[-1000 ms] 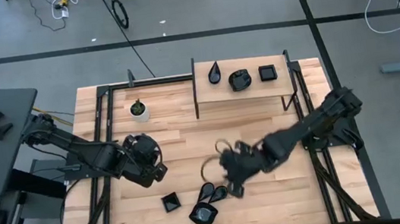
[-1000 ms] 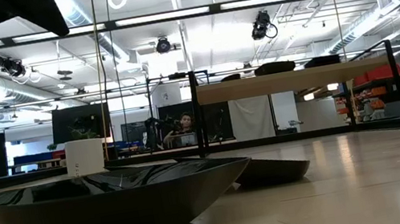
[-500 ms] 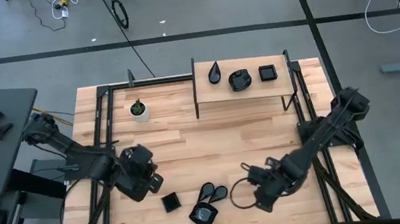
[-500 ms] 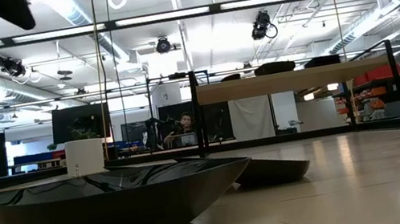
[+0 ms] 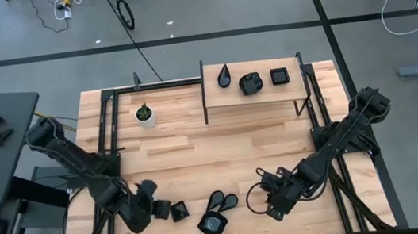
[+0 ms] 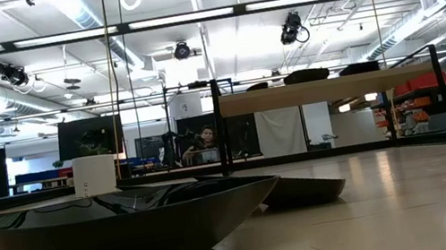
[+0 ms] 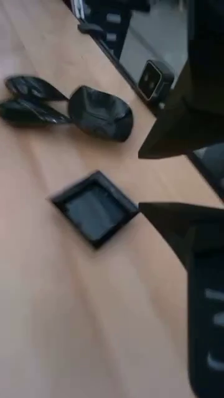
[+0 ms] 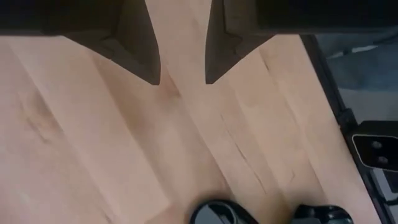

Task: Pick & Place Mini shaped plates
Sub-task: Stack the square plate on top of the square plate on the shelf

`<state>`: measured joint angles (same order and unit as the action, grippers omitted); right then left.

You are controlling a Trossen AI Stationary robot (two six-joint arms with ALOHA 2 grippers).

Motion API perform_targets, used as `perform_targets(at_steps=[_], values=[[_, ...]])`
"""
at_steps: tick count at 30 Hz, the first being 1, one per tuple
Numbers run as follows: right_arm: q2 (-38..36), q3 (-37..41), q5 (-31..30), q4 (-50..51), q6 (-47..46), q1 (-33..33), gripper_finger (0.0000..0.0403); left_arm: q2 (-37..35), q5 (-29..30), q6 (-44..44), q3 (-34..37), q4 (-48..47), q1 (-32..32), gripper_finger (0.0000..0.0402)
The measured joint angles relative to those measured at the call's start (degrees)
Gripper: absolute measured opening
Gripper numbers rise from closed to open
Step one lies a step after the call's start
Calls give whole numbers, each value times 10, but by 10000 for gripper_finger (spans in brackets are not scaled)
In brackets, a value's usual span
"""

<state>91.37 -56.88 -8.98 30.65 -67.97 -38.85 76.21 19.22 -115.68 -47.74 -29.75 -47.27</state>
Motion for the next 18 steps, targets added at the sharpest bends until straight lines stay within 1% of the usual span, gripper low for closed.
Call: perform_targets(at_steps=[1, 3, 5, 7, 12, 18], values=[[0, 0, -8, -1, 4, -1, 130, 6, -1, -22, 17, 34, -4, 135], [0, 0, -20, -4, 17, -2, 130, 19, -4, -67, 40, 74, -9, 151], [0, 0, -37, -5, 31, -4, 130, 40, -21, -99, 50, 95, -11, 159], [0, 0, -46, -6, 42, -4, 130, 68, -39, -118, 50, 94, -11, 160], [0, 0, -48, -6, 48, -10, 130, 130, -45, -142, 45, 137, -6, 147], [0, 0, -80, -1, 55, -16, 130, 179, -44, -138, 43, 174, 18, 118]])
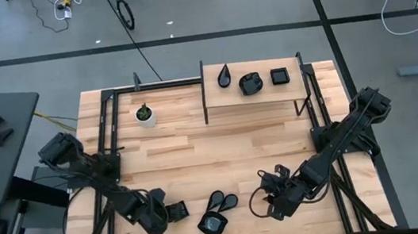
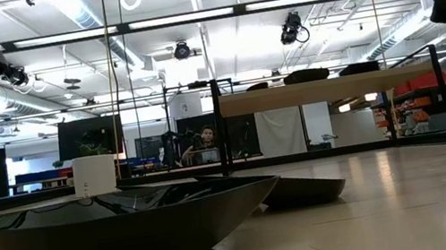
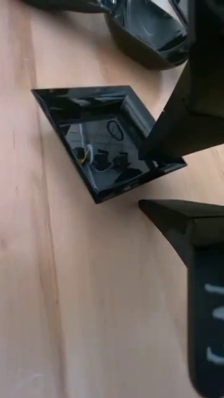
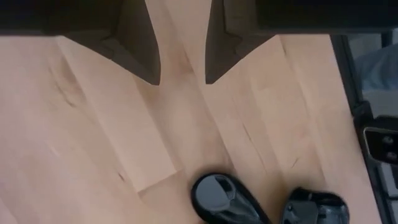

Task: Pick & Place Mini shaped plates
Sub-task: Stack the square plate on top of the square plate on the shelf

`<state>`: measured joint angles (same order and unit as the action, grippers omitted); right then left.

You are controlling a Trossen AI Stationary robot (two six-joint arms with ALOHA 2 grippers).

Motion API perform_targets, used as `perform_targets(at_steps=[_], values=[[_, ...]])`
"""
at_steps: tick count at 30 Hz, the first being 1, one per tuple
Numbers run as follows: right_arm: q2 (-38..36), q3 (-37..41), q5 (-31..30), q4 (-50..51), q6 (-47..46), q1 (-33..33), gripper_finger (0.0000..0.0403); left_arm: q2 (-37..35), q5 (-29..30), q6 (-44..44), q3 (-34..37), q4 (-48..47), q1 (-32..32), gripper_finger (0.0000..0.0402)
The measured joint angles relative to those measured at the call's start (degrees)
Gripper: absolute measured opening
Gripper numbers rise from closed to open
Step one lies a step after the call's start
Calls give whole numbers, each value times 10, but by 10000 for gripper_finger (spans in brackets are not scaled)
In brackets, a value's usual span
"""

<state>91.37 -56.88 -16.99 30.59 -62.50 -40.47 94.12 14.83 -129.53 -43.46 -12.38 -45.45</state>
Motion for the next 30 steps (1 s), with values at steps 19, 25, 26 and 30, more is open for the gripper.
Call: perform_targets(at_steps=[19, 25, 26, 30], values=[[-51, -4, 22, 12, 61, 5, 130, 5, 22, 106, -58, 4, 48, 7], [-136, -6, 39, -27, 183, 21, 130, 5, -71, 249, -143, 5, 134, 8], [-150, -6, 40, -49, 229, 24, 130, 5, -87, 272, -157, 4, 151, 7], [-187, -7, 106, -181, 461, 25, 130, 5, -153, 370, -210, 7, 219, 6]])
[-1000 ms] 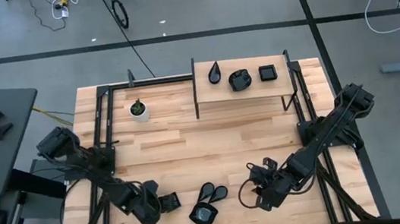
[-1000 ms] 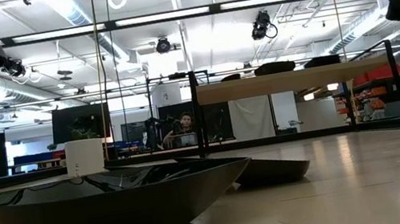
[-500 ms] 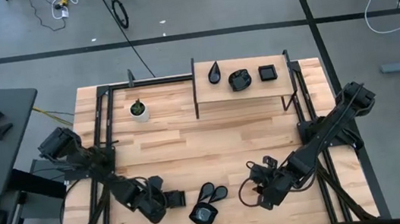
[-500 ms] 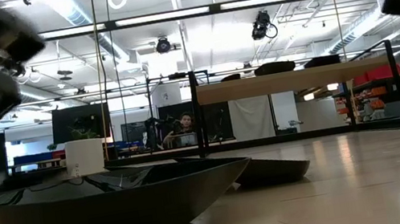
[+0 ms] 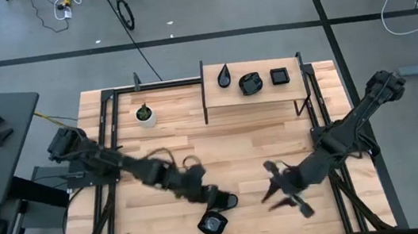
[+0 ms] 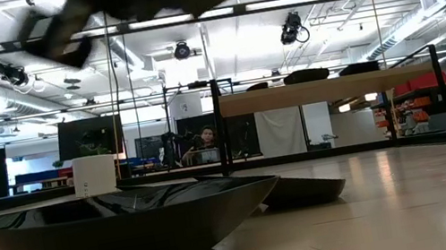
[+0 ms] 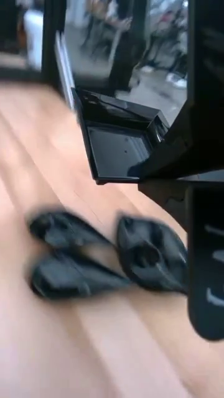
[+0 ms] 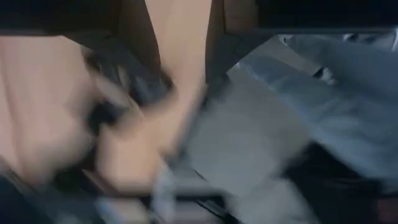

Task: Pick & Place Mini shaped plates
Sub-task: Stack the square plate on top of the square plate on the shelf

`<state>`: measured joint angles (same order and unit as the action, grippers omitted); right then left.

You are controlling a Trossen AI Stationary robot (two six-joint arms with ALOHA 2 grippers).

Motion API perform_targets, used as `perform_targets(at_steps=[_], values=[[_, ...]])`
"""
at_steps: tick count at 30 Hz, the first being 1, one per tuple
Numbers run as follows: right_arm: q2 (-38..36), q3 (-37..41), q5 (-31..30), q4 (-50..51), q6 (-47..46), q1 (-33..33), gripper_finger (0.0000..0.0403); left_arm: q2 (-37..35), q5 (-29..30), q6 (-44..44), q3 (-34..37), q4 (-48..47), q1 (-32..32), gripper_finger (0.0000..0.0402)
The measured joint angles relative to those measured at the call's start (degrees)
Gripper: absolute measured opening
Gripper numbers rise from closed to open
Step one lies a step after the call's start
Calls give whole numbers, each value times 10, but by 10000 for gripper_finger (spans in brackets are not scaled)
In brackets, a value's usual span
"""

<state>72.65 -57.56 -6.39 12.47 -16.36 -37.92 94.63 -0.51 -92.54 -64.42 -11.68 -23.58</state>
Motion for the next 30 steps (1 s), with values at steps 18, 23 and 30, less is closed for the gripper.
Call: perform_targets(at_steps=[18, 23, 30], values=[[87, 0, -187, -61, 432, 29, 130, 8, -101, 123, -75, 5, 116, 10], [107, 0, -184, -58, 469, 45, 130, 26, -101, 123, -75, 11, 116, 14], [122, 0, -167, -29, 477, 46, 123, 30, -102, 127, -75, 7, 117, 14]])
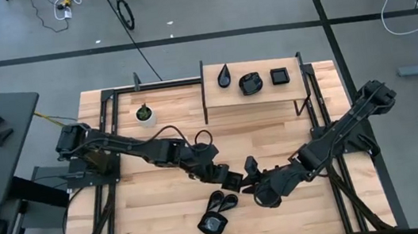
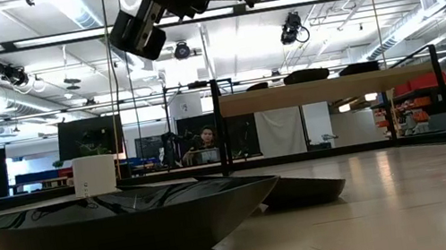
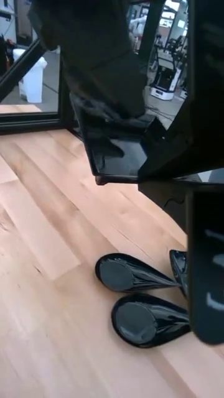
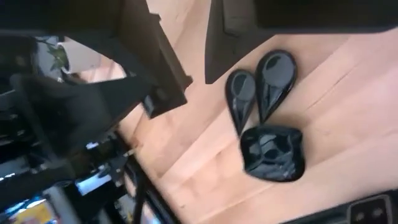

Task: Pick & Place Mini shaped plates
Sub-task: Stack the square plate on top of the square plate on the shelf

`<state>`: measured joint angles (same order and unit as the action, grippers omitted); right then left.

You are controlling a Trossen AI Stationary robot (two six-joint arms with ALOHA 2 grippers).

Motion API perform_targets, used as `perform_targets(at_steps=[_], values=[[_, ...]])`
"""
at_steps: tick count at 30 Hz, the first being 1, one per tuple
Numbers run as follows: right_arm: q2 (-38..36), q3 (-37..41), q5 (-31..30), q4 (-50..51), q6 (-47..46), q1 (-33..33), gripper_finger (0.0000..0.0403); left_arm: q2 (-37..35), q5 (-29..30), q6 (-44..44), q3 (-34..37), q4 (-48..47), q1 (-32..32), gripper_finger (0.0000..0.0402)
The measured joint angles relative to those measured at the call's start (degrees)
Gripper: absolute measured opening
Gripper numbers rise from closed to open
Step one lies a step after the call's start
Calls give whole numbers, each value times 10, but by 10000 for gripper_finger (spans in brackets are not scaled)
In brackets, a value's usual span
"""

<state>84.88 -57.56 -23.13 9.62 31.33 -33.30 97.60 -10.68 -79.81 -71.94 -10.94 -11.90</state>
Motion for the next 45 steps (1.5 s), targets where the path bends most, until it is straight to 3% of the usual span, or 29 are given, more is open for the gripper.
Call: perform_targets(at_steps=[18, 28, 37, 40, 45], values=[[0, 0, -4, 15, 47, 5, 7, 0, 4, 7, 0, 4, 2, 18], [0, 0, 0, 16, 47, -1, 1, 0, 19, 13, 0, 14, 2, 24], [1, 1, 19, 5, 35, -20, 1, -1, 32, 28, 0, 42, 21, 76], [1, 1, 19, -1, -6, -27, 1, -1, 31, 44, 0, 41, 31, 93], [-14, 1, 17, 19, -181, -44, 1, -6, 15, 89, 0, 38, 49, 105]])
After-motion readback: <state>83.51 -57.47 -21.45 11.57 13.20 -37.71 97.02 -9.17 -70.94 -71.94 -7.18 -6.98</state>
